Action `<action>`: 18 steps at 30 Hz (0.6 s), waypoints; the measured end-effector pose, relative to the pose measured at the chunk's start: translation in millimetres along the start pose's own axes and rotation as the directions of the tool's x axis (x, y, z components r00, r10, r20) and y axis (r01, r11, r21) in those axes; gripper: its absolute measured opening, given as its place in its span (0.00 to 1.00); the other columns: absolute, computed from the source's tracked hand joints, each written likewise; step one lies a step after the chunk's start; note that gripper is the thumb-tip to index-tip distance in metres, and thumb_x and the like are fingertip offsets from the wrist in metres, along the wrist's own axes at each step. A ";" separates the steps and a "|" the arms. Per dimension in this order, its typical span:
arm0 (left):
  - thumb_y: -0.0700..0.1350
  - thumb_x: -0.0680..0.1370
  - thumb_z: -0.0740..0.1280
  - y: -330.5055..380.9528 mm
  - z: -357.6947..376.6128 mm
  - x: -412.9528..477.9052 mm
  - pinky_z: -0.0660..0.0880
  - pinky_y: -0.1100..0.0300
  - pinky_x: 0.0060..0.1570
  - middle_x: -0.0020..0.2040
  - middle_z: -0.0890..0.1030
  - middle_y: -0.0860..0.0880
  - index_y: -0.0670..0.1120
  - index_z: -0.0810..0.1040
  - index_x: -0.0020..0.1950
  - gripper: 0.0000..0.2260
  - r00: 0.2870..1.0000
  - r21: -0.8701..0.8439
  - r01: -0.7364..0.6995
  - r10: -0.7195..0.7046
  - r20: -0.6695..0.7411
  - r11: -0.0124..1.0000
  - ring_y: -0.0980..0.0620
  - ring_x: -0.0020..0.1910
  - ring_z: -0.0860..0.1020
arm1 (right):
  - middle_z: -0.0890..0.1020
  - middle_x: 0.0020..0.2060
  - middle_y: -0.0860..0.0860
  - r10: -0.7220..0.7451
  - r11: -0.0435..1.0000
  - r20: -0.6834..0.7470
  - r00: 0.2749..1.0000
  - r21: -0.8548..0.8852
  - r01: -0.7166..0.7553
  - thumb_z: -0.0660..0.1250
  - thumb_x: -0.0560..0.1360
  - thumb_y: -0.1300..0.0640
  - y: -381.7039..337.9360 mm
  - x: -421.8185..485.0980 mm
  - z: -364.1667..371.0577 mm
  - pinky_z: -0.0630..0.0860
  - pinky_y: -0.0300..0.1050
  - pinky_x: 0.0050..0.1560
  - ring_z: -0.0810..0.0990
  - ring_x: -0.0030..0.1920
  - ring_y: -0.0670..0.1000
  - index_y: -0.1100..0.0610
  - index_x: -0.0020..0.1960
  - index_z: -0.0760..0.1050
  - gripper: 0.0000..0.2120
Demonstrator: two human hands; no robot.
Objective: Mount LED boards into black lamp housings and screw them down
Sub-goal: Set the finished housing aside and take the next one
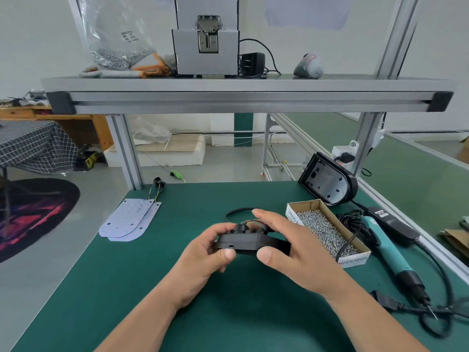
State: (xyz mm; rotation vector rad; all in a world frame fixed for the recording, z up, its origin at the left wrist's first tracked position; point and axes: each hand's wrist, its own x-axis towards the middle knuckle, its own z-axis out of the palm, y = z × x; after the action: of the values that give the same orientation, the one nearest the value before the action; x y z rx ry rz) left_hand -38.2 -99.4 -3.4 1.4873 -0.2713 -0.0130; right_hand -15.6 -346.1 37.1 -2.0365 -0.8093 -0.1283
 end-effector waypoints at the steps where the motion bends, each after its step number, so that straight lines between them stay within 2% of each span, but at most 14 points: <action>1: 0.65 0.67 0.82 0.5 -1.0 -0.5 0.74 0.59 0.42 0.48 0.81 0.49 0.46 0.78 0.70 0.38 1.000 0.018 -0.010 0.010 -0.005 1.000 0.52 0.40 0.74 | 0.79 0.70 0.39 -0.012 1.000 -0.036 0.999 0.016 0.013 0.63 0.77 0.27 1.0 0.4 -1.2 0.71 0.42 0.72 0.75 0.73 0.43 0.50 0.78 0.71 0.38; 3: 0.59 0.70 0.80 0.4 -2.4 -1.2 0.74 0.59 0.41 0.46 0.80 0.47 0.41 0.76 0.68 0.34 1.000 0.028 -0.012 0.012 -0.012 1.000 0.50 0.39 0.74 | 0.82 0.66 0.41 0.006 0.994 -0.180 0.984 0.105 0.013 0.58 0.81 0.30 3.6 1.2 -4.3 0.73 0.41 0.70 0.78 0.70 0.45 0.51 0.74 0.75 0.32; 5: 0.57 0.73 0.77 0.4 -2.9 -1.5 0.74 0.59 0.40 0.46 0.78 0.45 0.40 0.76 0.65 0.29 0.999 0.012 0.008 -0.007 -0.048 1.000 0.48 0.38 0.74 | 0.85 0.61 0.41 0.120 0.981 -0.376 0.919 0.185 -0.052 0.55 0.85 0.36 7.5 4.2 -9.6 0.76 0.43 0.67 0.80 0.67 0.45 0.48 0.69 0.80 0.24; 7: 0.58 0.74 0.76 0.2 -4.2 -0.7 0.74 0.58 0.38 0.47 0.79 0.46 0.41 0.78 0.63 0.26 0.993 -0.041 0.037 -0.041 -0.111 0.998 0.48 0.36 0.74 | 0.86 0.56 0.41 0.216 0.975 -0.477 0.852 0.061 -0.213 0.56 0.86 0.43 15.4 7.7 -16.1 0.76 0.44 0.62 0.82 0.62 0.43 0.48 0.66 0.80 0.18; 9: 0.58 0.78 0.75 -0.7 -6.8 1.6 0.74 0.58 0.35 0.47 0.81 0.49 0.41 0.80 0.62 0.22 0.981 -0.064 0.066 -0.076 -0.180 0.996 0.48 0.34 0.75 | 0.84 0.51 0.44 0.253 0.907 -0.431 0.866 -0.206 -0.368 0.57 0.86 0.52 25.8 9.6 -19.9 0.76 0.47 0.53 0.83 0.53 0.48 0.50 0.63 0.77 0.12; 11: 0.55 0.80 0.75 -3.0 -8.2 4.3 0.74 0.58 0.32 0.46 0.81 0.49 0.41 0.80 0.60 0.20 0.965 -0.086 0.094 -0.111 -0.238 0.992 0.48 0.32 0.75 | 0.83 0.47 0.50 0.264 0.789 -0.320 0.910 -0.472 -0.394 0.57 0.85 0.58 32.4 10.7 -17.1 0.73 0.50 0.45 0.81 0.48 0.57 0.52 0.58 0.75 0.08; 13: 0.51 0.81 0.72 -4.8 -8.4 7.2 0.75 0.58 0.30 0.43 0.81 0.49 0.39 0.79 0.59 0.16 0.948 -0.098 0.128 -0.151 -0.280 0.987 0.48 0.31 0.76 | 0.81 0.52 0.53 0.261 0.704 -0.202 0.944 -0.629 -0.330 0.58 0.85 0.58 34.0 11.3 -10.1 0.74 0.52 0.48 0.80 0.52 0.60 0.54 0.60 0.74 0.08; 15: 0.47 0.84 0.70 -6.9 -8.7 9.1 0.75 0.58 0.29 0.40 0.81 0.50 0.39 0.79 0.58 0.11 0.930 -0.090 0.166 -0.186 -0.316 0.982 0.49 0.31 0.76 | 0.78 0.54 0.53 0.254 0.672 -0.102 0.962 -0.697 -0.251 0.58 0.84 0.60 34.9 12.1 -2.4 0.75 0.56 0.51 0.79 0.55 0.60 0.54 0.61 0.71 0.08; 16: 0.46 0.85 0.70 -7.7 -9.2 10.0 0.75 0.58 0.29 0.40 0.81 0.49 0.40 0.79 0.56 0.09 0.921 -0.092 0.181 -0.201 -0.334 0.979 0.49 0.31 0.76 | 0.76 0.56 0.52 0.262 0.645 -0.047 0.964 -0.735 -0.211 0.57 0.82 0.62 36.5 12.4 0.4 0.76 0.55 0.52 0.78 0.57 0.59 0.54 0.62 0.69 0.10; 18: 0.46 0.85 0.70 -7.9 -11.5 11.5 0.75 0.57 0.28 0.40 0.79 0.48 0.41 0.80 0.56 0.08 0.900 -0.118 0.202 -0.232 -0.370 0.972 0.49 0.30 0.76 | 0.72 0.65 0.52 0.271 0.610 0.033 0.962 -0.779 -0.145 0.57 0.79 0.67 44.2 12.7 5.3 0.75 0.51 0.62 0.74 0.67 0.58 0.56 0.70 0.65 0.21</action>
State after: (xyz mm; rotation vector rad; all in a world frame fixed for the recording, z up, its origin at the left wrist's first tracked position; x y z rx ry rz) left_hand -23.7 -90.8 -9.9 1.4036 0.2110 0.0865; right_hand 19.2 -351.9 7.2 -2.9911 -0.6416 -0.2222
